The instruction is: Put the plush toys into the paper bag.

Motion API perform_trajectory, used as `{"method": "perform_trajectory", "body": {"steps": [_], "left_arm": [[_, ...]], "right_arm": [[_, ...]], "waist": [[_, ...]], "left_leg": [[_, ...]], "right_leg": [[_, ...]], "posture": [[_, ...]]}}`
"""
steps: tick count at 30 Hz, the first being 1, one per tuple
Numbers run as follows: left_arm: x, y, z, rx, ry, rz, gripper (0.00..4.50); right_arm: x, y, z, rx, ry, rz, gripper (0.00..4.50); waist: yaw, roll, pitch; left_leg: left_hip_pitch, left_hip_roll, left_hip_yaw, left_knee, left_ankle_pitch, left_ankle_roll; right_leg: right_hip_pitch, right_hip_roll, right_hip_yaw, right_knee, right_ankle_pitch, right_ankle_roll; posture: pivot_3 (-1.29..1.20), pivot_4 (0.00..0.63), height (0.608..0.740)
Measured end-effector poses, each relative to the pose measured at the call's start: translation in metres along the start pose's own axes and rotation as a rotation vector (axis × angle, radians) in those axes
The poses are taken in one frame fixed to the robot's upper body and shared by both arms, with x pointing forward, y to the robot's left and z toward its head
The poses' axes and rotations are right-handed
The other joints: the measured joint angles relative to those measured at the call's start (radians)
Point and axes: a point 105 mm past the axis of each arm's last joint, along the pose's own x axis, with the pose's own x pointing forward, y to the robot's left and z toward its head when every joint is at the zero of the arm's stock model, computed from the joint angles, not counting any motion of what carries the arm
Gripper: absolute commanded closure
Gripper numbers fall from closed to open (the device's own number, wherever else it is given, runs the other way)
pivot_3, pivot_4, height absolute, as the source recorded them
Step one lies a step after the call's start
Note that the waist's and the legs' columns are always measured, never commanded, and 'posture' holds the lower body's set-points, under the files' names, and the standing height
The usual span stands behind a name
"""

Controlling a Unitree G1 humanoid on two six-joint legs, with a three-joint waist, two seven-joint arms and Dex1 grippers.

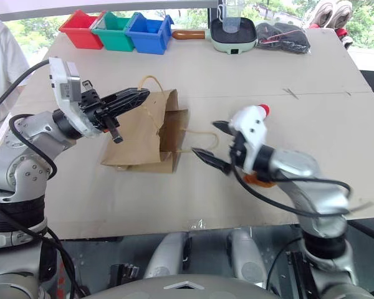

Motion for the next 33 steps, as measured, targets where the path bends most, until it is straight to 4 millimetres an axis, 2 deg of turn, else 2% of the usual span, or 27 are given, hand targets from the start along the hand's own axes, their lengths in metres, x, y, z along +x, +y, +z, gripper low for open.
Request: {"method": "perform_trajectory", "body": {"steps": [3, 6, 7, 8, 11, 12, 13, 14, 15, 16, 18, 20, 22, 24, 25, 27, 32, 33], "left_arm": [[-0.004, -0.002, 0.002, -0.024, -0.004, -0.041, 4.5], [-0.006, -0.004, 0.003, -0.044, -0.011, -0.076, 4.5], [-0.006, -0.005, 0.003, -0.045, -0.011, -0.085, 4.5], [-0.006, -0.006, 0.003, -0.045, -0.01, -0.093, 4.5], [-0.006, -0.003, 0.003, -0.047, -0.012, -0.087, 4.5], [-0.006, -0.002, 0.003, -0.048, -0.013, -0.08, 4.5], [-0.006, -0.002, 0.004, -0.048, -0.015, -0.08, 4.5], [-0.005, -0.002, 0.004, -0.05, -0.019, -0.082, 4.5], [-0.005, -0.002, 0.003, -0.053, -0.022, -0.084, 4.5], [-0.004, -0.002, 0.003, -0.055, -0.024, -0.085, 4.5], [-0.004, -0.003, 0.003, -0.061, -0.03, -0.085, 4.5], [-0.003, -0.002, 0.002, -0.069, -0.035, -0.083, 4.5], [-0.003, -0.001, 0.001, -0.079, -0.039, -0.08, 4.5], [0.0, -0.001, 0.002, -0.082, -0.05, -0.088, 4.5], [0.0, -0.001, 0.003, -0.082, -0.052, -0.089, 4.5], [0.002, -0.001, 0.004, -0.085, -0.06, -0.095, 4.5], [0.008, -0.003, 0.007, -0.101, -0.086, -0.117, 4.5], [0.008, -0.003, 0.007, -0.101, -0.089, -0.12, 4.5]], "right_arm": [[-0.049, -0.015, -0.041, -0.048, 0.299, -0.153, 0.08], [-0.06, -0.025, -0.072, -0.046, 0.448, -0.238, 0.08], [-0.06, -0.027, -0.076, -0.049, 0.464, -0.248, 0.08], [-0.06, -0.031, -0.081, -0.053, 0.478, -0.262, 0.31], [-0.063, -0.041, -0.101, -0.053, 0.523, -0.313, 1.23], [-0.062, -0.041, -0.1, -0.057, 0.511, -0.313, 1.78], [-0.061, -0.041, -0.1, -0.058, 0.5, -0.314, 2.05], [-0.059, -0.043, -0.099, -0.066, 0.483, -0.316, 2.51], [-0.059, -0.044, -0.096, -0.085, 0.463, -0.317, 3.12], [-0.058, -0.045, -0.094, -0.095, 0.453, -0.315, 3.39], [-0.054, -0.044, -0.083, -0.14, 0.39, -0.292, 4.34], [-0.047, -0.043, -0.067, -0.182, 0.313, -0.265, 4.46], [-0.033, -0.042, -0.042, -0.267, 0.222, -0.228, 4.46], [-0.009, -0.037, -0.012, -0.429, 0.136, -0.163, 4.46], [-0.006, -0.036, -0.008, -0.451, 0.126, -0.154, 4.46], [0.017, -0.028, -0.002, -0.555, 0.105, -0.078, 4.46], [0.084, -0.023, -0.01, -0.795, 0.133, 0.069, 4.46], [0.088, -0.022, -0.01, -0.811, 0.132, 0.074, 4.46]], "waist": [[0.01, -0.002, 0.001], [-0.003, -0.004, 0.002], [-0.005, -0.004, 0.002], [-0.006, -0.004, 0.002], [-0.003, -0.005, 0.002], [-0.002, -0.005, 0.002], [-0.002, -0.005, 0.002], [-0.002, -0.005, 0.002], [-0.002, -0.005, 0.002], [-0.002, -0.005, 0.002], [-0.002, -0.005, 0.002], [-0.002, -0.005, 0.002], [-0.007, -0.005, 0.003], [-0.009, -0.005, 0.003], [-0.008, -0.005, 0.003], [-0.006, -0.005, 0.003], [-0.005, -0.005, 0.004], [-0.002, -0.005, 0.004]], "left_leg": [[0.0, -0.001, 0.001, 0.001, 0.0, 0.0], [0.002, 0.001, 0.003, 0.001, 0.0, 0.0], [0.003, 0.001, 0.004, 0.001, 0.0, 0.0], [0.003, 0.001, 0.004, 0.001, 0.0, 0.0], [0.003, 0.001, 0.004, 0.001, 0.0, 0.0], [0.002, 0.001, 0.005, 0.001, 0.0, 0.0], [0.002, 0.001, 0.004, 0.001, 0.0, 0.0], [0.002, 0.001, 0.005, 0.002, 0.0, 0.0], [0.002, 0.0, 0.005, 0.002, 0.0, 0.0], [0.002, 0.0, 0.005, 0.002, 0.0, 0.0], [0.002, 0.0, 0.004, 0.002, 0.0, 0.0], [0.002, 0.0, 0.004, 0.002, 0.0, 0.0], [0.002, 0.001, 0.005, 0.002, 0.0, 0.0], [0.003, 0.001, 0.004, 0.002, 0.0, 0.0], [0.003, 0.001, 0.004, 0.002, 0.0, 0.0], [0.002, 0.001, 0.003, 0.002, 0.0, 0.0], [0.001, 0.001, 0.004, 0.003, 0.0, 0.0], [0.001, 0.001, 0.004, 0.003, 0.0, 0.0]], "right_leg": [[0.001, -0.001, 0.001, -0.002, 0.0, 0.0], [0.001, 0.001, 0.004, -0.001, -0.001, 0.002], [0.001, 0.001, 0.005, -0.001, -0.002, 0.003], [0.001, 0.002, 0.005, 0.0, -0.002, 0.003], [0.001, 0.002, 0.006, -0.001, -0.002, 0.003], [0.001, 0.002, 0.006, -0.001, -0.002, 0.003], [0.001, 0.002, 0.006, -0.001, -0.001, 0.003], [0.001, 0.001, 0.006, -0.001, -0.001, 0.002], [0.001, 0.001, 0.006, -0.001, -0.001, 0.002], [0.001, 0.001, 0.006, -0.001, -0.001, 0.002], [0.001, 0.001, 0.006, -0.001, -0.001, 0.002], [0.001, 0.001, 0.006, -0.001, -0.001, 0.002], [0.001, 0.002, 0.006, 0.0, -0.001, 0.002], [0.001, 0.002, 0.006, 0.0, -0.001, 0.002], [0.001, 0.002, 0.006, 0.0, -0.001, 0.002], [0.001, 0.002, 0.005, 0.0, 0.0, 0.001], [0.0, 0.001, 0.005, 0.0, 0.0, 0.0], [0.0, 0.001, 0.005, 0.0, 0.0, 0.0]], "posture": [[0.0, 0.15, 0.74], [0.0, 0.15, 0.74], [0.0, 0.15, 0.74], [0.0, 0.15, 0.74], [0.0, 0.15, 0.74], [0.0, 0.15, 0.74], [0.0, 0.15, 0.74], [0.0, 0.15, 0.74], [0.0, 0.15, 0.74], [0.0, 0.15, 0.74], [0.0, 0.15, 0.74], [0.0, 0.15, 0.74], [0.0, 0.15, 0.74], [0.0, 0.15, 0.74], [0.0, 0.15, 0.74], [0.0, 0.15, 0.74], [0.0, 0.15, 0.74], [0.0, 0.15, 0.74]]}}
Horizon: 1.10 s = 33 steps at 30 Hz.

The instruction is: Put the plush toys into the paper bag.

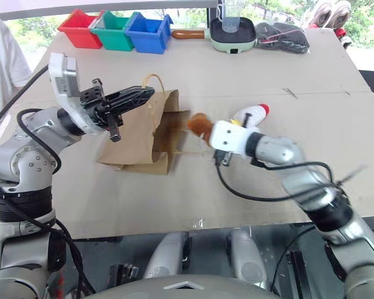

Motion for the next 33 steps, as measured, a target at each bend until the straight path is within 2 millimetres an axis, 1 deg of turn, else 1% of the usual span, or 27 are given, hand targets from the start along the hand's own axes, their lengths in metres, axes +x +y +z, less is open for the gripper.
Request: {"method": "perform_trajectory", "body": {"steps": [1, 3, 5, 6, 8, 9, 10, 13, 15, 16, 17, 18, 19, 21, 23, 25, 27, 28, 29, 30, 31, 32, 33], "left_arm": [[-0.001, 0.0, 0.001, -0.004, -0.002, 0.002, 4.5], [0.001, -0.002, 0.001, -0.008, -0.005, -0.009, 4.5], [0.003, -0.003, 0.0, -0.012, -0.004, -0.014, 4.5], [0.005, -0.005, 0.0, -0.013, -0.001, -0.019, 4.5], [0.009, -0.007, -0.002, -0.011, 0.004, -0.025, 4.5], [0.011, -0.007, -0.002, -0.012, 0.001, -0.026, 4.5], [0.012, -0.007, -0.002, -0.011, -0.005, -0.024, 4.5], [0.014, -0.007, 0.0, -0.001, -0.01, -0.016, 4.5], [0.015, -0.007, 0.0, 0.001, -0.013, -0.011, 4.5], [0.015, -0.007, 0.0, 0.002, -0.016, -0.005, 4.5], [0.015, -0.006, 0.0, 0.004, -0.019, 0.0, 4.5], [0.015, -0.006, -0.001, 0.007, -0.02, 0.008, 4.5], [0.014, -0.005, -0.002, 0.008, -0.019, 0.017, 4.5], [0.013, -0.006, -0.003, 0.009, -0.018, 0.021, 4.5], [0.012, -0.007, -0.002, 0.013, -0.019, 0.026, 4.5], [0.008, -0.006, -0.003, 0.013, -0.02, 0.042, 4.5], [0.003, -0.004, -0.002, 0.011, -0.027, 0.066, 4.5], [-0.005, 0.0, -0.002, 0.011, -0.023, 0.103, 4.5], [-0.008, 0.001, -0.002, 0.012, -0.025, 0.12, 4.5], [-0.008, 0.002, -0.001, 0.015, -0.031, 0.131, 4.5], [-0.01, 0.002, -0.001, 0.014, -0.031, 0.137, 4.5], [-0.009, 0.004, -0.001, 0.014, -0.037, 0.15, 4.5], [-0.008, 0.005, 0.0, 0.015, -0.054, 0.164, 4.5]], "right_arm": [[0.013, -0.002, 0.0, -0.087, -0.002, 0.02, 4.46], [0.032, -0.007, -0.004, -0.199, 0.016, 0.042, 4.46], [0.045, -0.012, -0.005, -0.285, 0.022, 0.054, 4.46], [0.058, -0.013, -0.003, -0.38, 0.016, 0.084, 4.46], [0.075, -0.009, 0.005, -0.466, -0.019, 0.123, 4.46], [0.081, -0.006, 0.009, -0.488, -0.035, 0.136, 4.46], [0.089, -0.001, 0.013, -0.516, -0.055, 0.156, 4.46], [0.102, 0.007, 0.012, -0.571, -0.056, 0.197, 4.46], [0.107, 0.01, 0.011, -0.577, -0.056, 0.217, 3.76], [0.11, 0.016, 0.014, -0.537, -0.079, 0.247, 3.31], [0.11, 0.019, 0.015, -0.512, -0.085, 0.266, 3.0], [0.112, 0.023, 0.018, -0.477, -0.106, 0.284, 2.4], [0.113, 0.024, 0.023, -0.444, -0.134, 0.282, 1.97], [0.113, 0.021, 0.026, -0.427, -0.159, 0.263, 1.04], [0.11, 0.016, 0.025, -0.415, -0.162, 0.246, 0.12], [0.104, 0.01, 0.02, -0.392, -0.16, 0.23, 0.05], [0.09, 0.005, 0.015, -0.284, -0.173, 0.196, 0.05], [0.073, 0.002, 0.004, -0.171, -0.16, 0.177, 0.05], [0.069, 0.002, -0.001, -0.14, -0.148, 0.176, 0.05], [0.052, -0.006, -0.009, -0.039, -0.124, 0.155, 0.05], [0.048, -0.006, -0.005, -0.026, -0.139, 0.153, 0.05], [0.04, -0.005, -0.004, 0.029, -0.143, 0.153, 0.05], [0.026, -0.004, -0.003, 0.105, -0.151, 0.138, 0.05]], "waist": [[-0.001, 0.0, 0.0], [-0.004, 0.0, 0.0], [-0.005, 0.0, 0.0], [-0.005, -0.001, 0.001], [-0.006, -0.001, 0.001], [-0.006, -0.001, 0.001], [-0.006, -0.001, 0.001], [-0.004, -0.001, 0.001], [-0.004, -0.001, 0.001], [-0.004, -0.001, 0.001], [-0.005, -0.001, 0.001], [-0.006, -0.001, 0.001], [-0.007, -0.001, 0.001], [-0.008, 0.0, 0.001], [-0.007, 0.0, 0.001], [-0.003, 0.0, 0.001], [0.002, 0.0, 0.001], [0.004, 0.0, 0.001], [0.003, 0.0, 0.001], [-0.001, 0.0, 0.001], [-0.001, 0.0, 0.001], [-0.002, 0.0, 0.001], [0.004, 0.0, 0.001]], "left_leg": [[0.0, 0.0, 0.0, 0.0, 0.0, 0.0], [0.0, 0.0, 0.001, 0.0, 0.0, 0.0], [0.0, 0.0, 0.001, 0.0, 0.0, 0.0], [0.0, 0.0, 0.0, 0.0, 0.0, 0.0], [0.0, 0.0, 0.001, 0.0, 0.0, 0.0], [0.0, 0.0, 0.001, 0.0, 0.0, -0.001], [0.0, 0.0, 0.0, 0.0, 0.0, -0.001], [0.0, 0.0, 0.001, 0.0, 0.002, -0.004], [0.0, 0.0, 0.001, 0.0, 0.002, -0.004], [0.001, 0.0, 0.001, 0.0, 0.002, -0.004], [0.001, 0.0, 0.001, 0.0, 0.002, -0.003], [0.001, 0.0, 0.0, 0.0, 0.002, -0.003], [0.001, 0.0, 0.0, 0.0, 0.002, -0.003], [0.001, 0.0, 0.0, 0.0, 0.002, -0.003], [0.001, 0.0, 0.0, 0.0, 0.002, -0.003], [0.001, 0.0, 0.0, 0.0, 0.001, -0.002], [0.001, 0.0, -0.001, 0.0, 0.001, -0.001], [0.001, 0.0, -0.002, 0.0, 0.001, -0.001], [0.001, -0.001, -0.002, 0.0, 0.001, -0.001], [0.001, -0.001, -0.001, 0.0, 0.001, -0.001], [0.001, 0.0, -0.002, 0.0, 0.001, -0.001], [0.001, 0.0, -0.002, 0.0, 0.001, -0.001], [0.001, 0.0, -0.003, 0.0, 0.001, -0.001]], "right_leg": [[0.0, 0.0, 0.0, 0.0, 0.0, 0.0], [0.0, -0.001, 0.0, 0.001, 0.0, 0.0], [0.0, -0.001, 0.0, 0.001, 0.0, 0.0], [0.0, -0.001, 0.0, 0.001, 0.0, 0.0], [-0.001, -0.001, 0.0, 0.002, 0.0, 0.0], [-0.001, -0.001, 0.0, 0.003, 0.0, 0.0], [-0.001, -0.001, 0.0, 0.004, 0.0, 0.0], [-0.001, -0.001, 0.0, 0.005, 0.0, 0.0], [-0.001, -0.001, 0.0, 0.005, 0.0, 0.0], [-0.001, -0.001, 0.0, 0.005, 0.0, 0.0], [-0.001, -0.001, 0.0, 0.005, 0.0, 0.0], [-0.001, -0.001, 0.0, 0.005, 0.0, 0.0], [-0.001, -0.001, 0.0, 0.006, 0.0, 0.0], [-0.001, -0.001, 0.0, 0.006, 0.0, 0.0], [-0.001, -0.001, 0.0, 0.006, 0.0, 0.0], [-0.001, -0.002, 0.0, 0.006, 0.0, 0.0], [-0.001, -0.002, -0.001, 0.005, 0.0, 0.0], [-0.001, -0.003, -0.001, 0.005, 0.0, 0.0], [-0.001, -0.003, -0.001, 0.005, 0.0, 0.0], [-0.001, -0.002, -0.001, 0.006, 0.0, 0.0], [-0.001, -0.002, -0.001, 0.007, 0.0, -0.001], [-0.001, -0.002, -0.001, 0.007, 0.0, -0.001], [-0.001, -0.002, -0.003, 0.007, 0.0, -0.001]], "posture": [[0.0, 0.15, 0.74], [0.0, 0.15, 0.74], [0.0, 0.15, 0.74], [0.0, 0.15, 0.74], [0.0, 0.15, 0.74], [0.0, 0.15, 0.74], [0.0, 0.15, 0.74], [0.0, 0.15, 0.74], [0.0, 0.15, 0.74], [0.0, 0.15, 0.74], [0.0, 0.15, 0.74], [0.0, 0.15, 0.74], [0.0, 0.15, 0.74], [0.0, 0.15, 0.74], [0.0, 0.15, 0.74], [0.0, 0.15, 0.74], [0.0, 0.15, 0.74], [0.0, 0.15, 0.74], [0.0, 0.15, 0.74], [0.0, 0.15, 0.74], [0.0, 0.15, 0.74], [0.0, 0.15, 0.74], [0.0, 0.15, 0.74]]}}
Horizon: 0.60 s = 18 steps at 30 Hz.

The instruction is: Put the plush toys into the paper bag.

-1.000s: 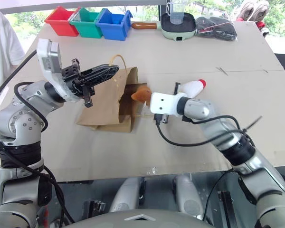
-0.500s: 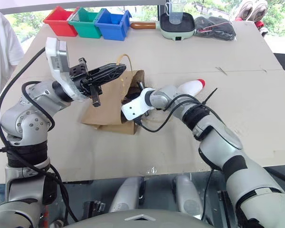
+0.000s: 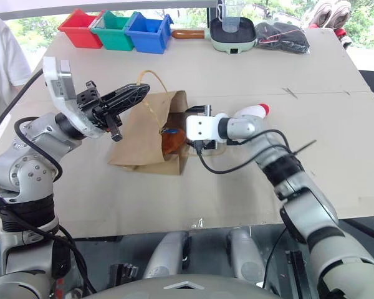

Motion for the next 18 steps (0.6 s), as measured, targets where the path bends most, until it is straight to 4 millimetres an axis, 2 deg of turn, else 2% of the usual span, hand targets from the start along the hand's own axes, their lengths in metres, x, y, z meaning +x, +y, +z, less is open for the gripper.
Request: {"method": "perform_trajectory", "body": {"steps": [2, 3, 5, 6, 9, 10, 11, 12, 15, 17, 18], "left_arm": [[-0.002, 0.004, 0.002, 0.005, -0.022, 0.036, 4.5], [-0.002, 0.006, 0.004, 0.01, -0.04, 0.054, 4.5], [-0.003, 0.007, 0.006, 0.015, -0.048, 0.067, 4.5], [-0.002, 0.007, 0.006, 0.016, -0.053, 0.073, 4.5], [-0.001, 0.005, 0.006, 0.017, -0.063, 0.082, 4.5], [-0.001, 0.004, 0.004, 0.011, -0.066, 0.09, 4.5], [-0.001, 0.004, 0.004, 0.01, -0.066, 0.091, 4.5], [-0.002, 0.004, 0.003, 0.006, -0.066, 0.097, 4.5], [-0.001, 0.005, 0.002, 0.001, -0.073, 0.106, 4.5], [0.0, 0.004, 0.001, -0.009, -0.078, 0.104, 4.5], [0.001, 0.003, 0.001, -0.01, -0.078, 0.102, 4.5]], "right_arm": [[-0.025, 0.001, -0.007, 0.148, 0.021, -0.064, 0.05], [-0.043, -0.005, -0.016, 0.254, 0.06, -0.153, 0.05], [-0.059, -0.017, -0.023, 0.32, 0.097, -0.249, 0.05], [-0.072, -0.03, -0.027, 0.367, 0.125, -0.354, 0.05], [-0.084, -0.049, -0.043, 0.516, 0.2, -0.512, 0.05], [-0.087, -0.05, -0.061, 0.591, 0.287, -0.544, 0.05], [-0.088, -0.049, -0.067, 0.614, 0.314, -0.548, 0.05], [-0.089, -0.042, -0.083, 0.654, 0.386, -0.537, 0.05], [-0.084, -0.032, -0.101, 0.68, 0.463, -0.506, 0.84], [-0.084, -0.042, -0.102, 0.657, 0.466, -0.524, 1.82], [-0.085, -0.043, -0.103, 0.652, 0.469, -0.526, 2.16]], "waist": [[0.007, 0.0, 0.0], [0.013, 0.0, 0.0], [0.012, 0.0, 0.0], [0.012, 0.0, 0.0], [0.01, 0.0, 0.0], [0.011, 0.0, 0.0], [0.012, 0.0, 0.0], [0.015, 0.0, 0.0], [0.015, 0.0, 0.0], [0.012, 0.0, 0.0], [0.012, 0.0, 0.0]], "left_leg": [[-0.001, 0.0, -0.001, 0.0, 0.0, 0.0], [-0.001, 0.0, 0.0, 0.001, 0.0, 0.0], [0.0, -0.001, 0.001, 0.002, 0.0, 0.0], [0.001, -0.001, 0.002, 0.001, 0.0, 0.0], [0.002, 0.0, 0.003, 0.001, 0.0, 0.0], [0.002, 0.0, 0.003, 0.001, 0.0, 0.0], [0.001, 0.0, 0.003, 0.001, 0.0, 0.0], [0.001, 0.0, 0.003, 0.001, 0.0, 0.0], [0.0, 0.0, 0.005, 0.001, 0.0, 0.0], [0.001, 0.0, 0.005, 0.002, 0.0, 0.0], [0.001, 0.0, 0.005, 0.001, 0.0, 0.0]], "right_leg": [[0.0, 0.0, -0.001, -0.001, 0.0, 0.0], [0.0, 0.0, -0.001, -0.001, 0.0, 0.0], [0.0, 0.0, 0.001, -0.001, 0.0, 0.0], [0.001, 0.0, 0.002, 0.0, 0.0, 0.0], [0.001, 0.002, 0.003, 0.0, 0.0, 0.0], [0.001, 0.002, 0.003, 0.0, 0.0, 0.0], [0.001, 0.002, 0.003, -0.001, 0.0, 0.0], [0.001, 0.001, 0.003, -0.001, 0.0, 0.0], [0.0, 0.001, 0.004, -0.002, 0.0, 0.0], [0.0, 0.001, 0.005, -0.002, 0.0, 0.0], [0.0, 0.001, 0.004, -0.002, 0.0, 0.0]], "posture": [[0.0, 0.15, 0.74], [0.0, 0.15, 0.74], [0.0, 0.15, 0.74], [0.0, 0.15, 0.74], [0.0, 0.15, 0.74], [0.0, 0.15, 0.74], [0.0, 0.15, 0.74], [0.0, 0.15, 0.74], [0.0, 0.15, 0.74], [0.0, 0.15, 0.74], [0.0, 0.15, 0.74]]}}
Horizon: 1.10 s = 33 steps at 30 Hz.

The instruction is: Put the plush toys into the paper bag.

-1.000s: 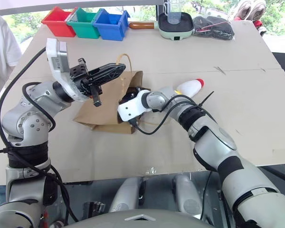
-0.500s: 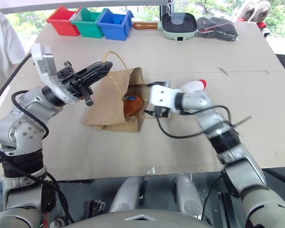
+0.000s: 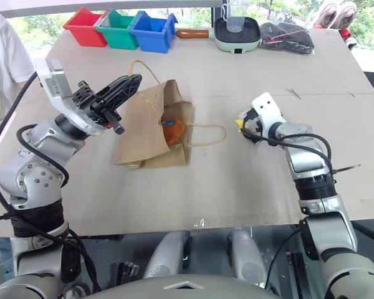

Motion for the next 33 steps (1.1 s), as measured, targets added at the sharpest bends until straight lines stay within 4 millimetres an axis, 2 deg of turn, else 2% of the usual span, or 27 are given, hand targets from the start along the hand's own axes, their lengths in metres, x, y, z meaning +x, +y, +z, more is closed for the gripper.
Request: {"method": "perform_trajectory", "body": {"steps": [2, 4, 6, 7, 9, 11, 13, 17, 20, 27, 33], "left_arm": [[0.001, -0.002, 0.0, -0.004, -0.006, -0.005, 4.5], [0.002, -0.006, 0.002, -0.013, -0.021, -0.022, 4.5], [0.003, -0.008, 0.004, -0.023, -0.03, -0.033, 4.5], [0.003, -0.009, 0.004, -0.026, -0.032, -0.037, 4.5], [0.004, -0.012, 0.004, -0.048, -0.042, -0.056, 4.5], [0.009, -0.017, 0.002, -0.072, -0.042, -0.089, 4.5], [0.015, -0.021, 0.003, -0.084, -0.051, -0.119, 4.5], [0.029, -0.027, 0.007, -0.1, -0.068, -0.185, 4.5], [0.039, -0.031, 0.007, -0.115, -0.073, -0.23, 4.5], [0.046, -0.035, 0.001, -0.126, -0.065, -0.24, 4.5], [0.03, -0.026, -0.012, -0.171, -0.061, -0.131, 4.5]], "right_arm": [[0.0, -0.003, -0.001, -0.029, -0.005, -0.007, 3.23], [-0.004, -0.003, -0.001, -0.084, -0.046, 0.002, 3.97], [-0.01, 0.003, 0.002, -0.127, -0.109, 0.047, 4.48], [-0.013, 0.007, 0.004, -0.146, -0.135, 0.069, 4.48], [-0.028, 0.029, 0.023, -0.255, -0.258, 0.193, 4.48], [-0.042, 0.059, 0.051, -0.392, -0.394, 0.312, 4.48], [-0.047, 0.083, 0.068, -0.477, -0.471, 0.393, 4.48], [-0.045, 0.137, 0.086, -0.579, -0.584, 0.591, 4.48], [-0.044, 0.166, 0.092, -0.649, -0.629, 0.713, 4.48], [-0.018, 0.194, 0.086, -0.689, -0.629, 0.793, 4.48], [-0.014, 0.187, 0.083, -0.679, -0.621, 0.763, 4.48]], "waist": [[0.0, 0.0, 0.0], [0.003, 0.0, 0.0], [0.003, 0.0, 0.0], [0.002, 0.0, 0.0], [0.001, 0.001, 0.001], [-0.009, 0.001, 0.001], [-0.015, 0.001, 0.0], [-0.018, 0.001, 0.001], [-0.016, 0.001, 0.001], [-0.016, 0.001, 0.001], [-0.015, 0.001, 0.001]], "left_leg": [[0.0, 0.0, 0.0, 0.0, 0.0, 0.0], [0.0, 0.0, 0.0, 0.0, 0.0, 0.0], [0.0, 0.0, 0.0, 0.0, 0.0, 0.0], [0.0, 0.0, 0.0, 0.0, 0.0, 0.0], [0.0, 0.0, 0.0, 0.0, 0.0, 0.0], [0.0, 0.001, -0.001, 0.0, 0.0, 0.0], [0.0, 0.001, -0.002, 0.0, 0.0, 0.0], [0.0, 0.0, -0.002, 0.0, 0.0, 0.0], [0.0, 0.0, -0.002, 0.0, 0.0, 0.0], [0.0, 0.0, -0.003, 0.0, 0.0, 0.0], [0.0, 0.0, -0.003, 0.0, 0.0, 0.0]], "right_leg": [[0.0, 0.0, 0.0, 0.0, 0.0, 0.0], [0.0, 0.0, 0.0, 0.0, 0.0, 0.0], [0.0, 0.0, 0.0, 0.0, 0.0, 0.0], [0.0, 0.0, 0.0, 0.0, 0.0, 0.0], [0.0, 0.0, 0.0, 0.0, 0.0, 0.0], [0.0, 0.001, 0.0, 0.0, 0.0, 0.0], [0.0, 0.001, -0.001, 0.0, 0.0, 0.0], [0.0, 0.001, -0.001, 0.0, 0.0, 0.0], [0.0, 0.0, -0.002, 0.0, 0.0, 0.0], [0.0, 0.0, -0.002, 0.0, 0.0, 0.0], [0.0, 0.0, -0.002, 0.0, 0.0, 0.0]], "posture": [[0.0, 0.15, 0.74], [0.0, 0.15, 0.74], [0.0, 0.15, 0.74], [0.0, 0.15, 0.74], [0.0, 0.15, 0.74], [0.0, 0.15, 0.74], [0.0, 0.15, 0.74], [0.0, 0.15, 0.74], [0.0, 0.15, 0.74], [0.0, 0.15, 0.74], [0.0, 0.15, 0.74]]}}
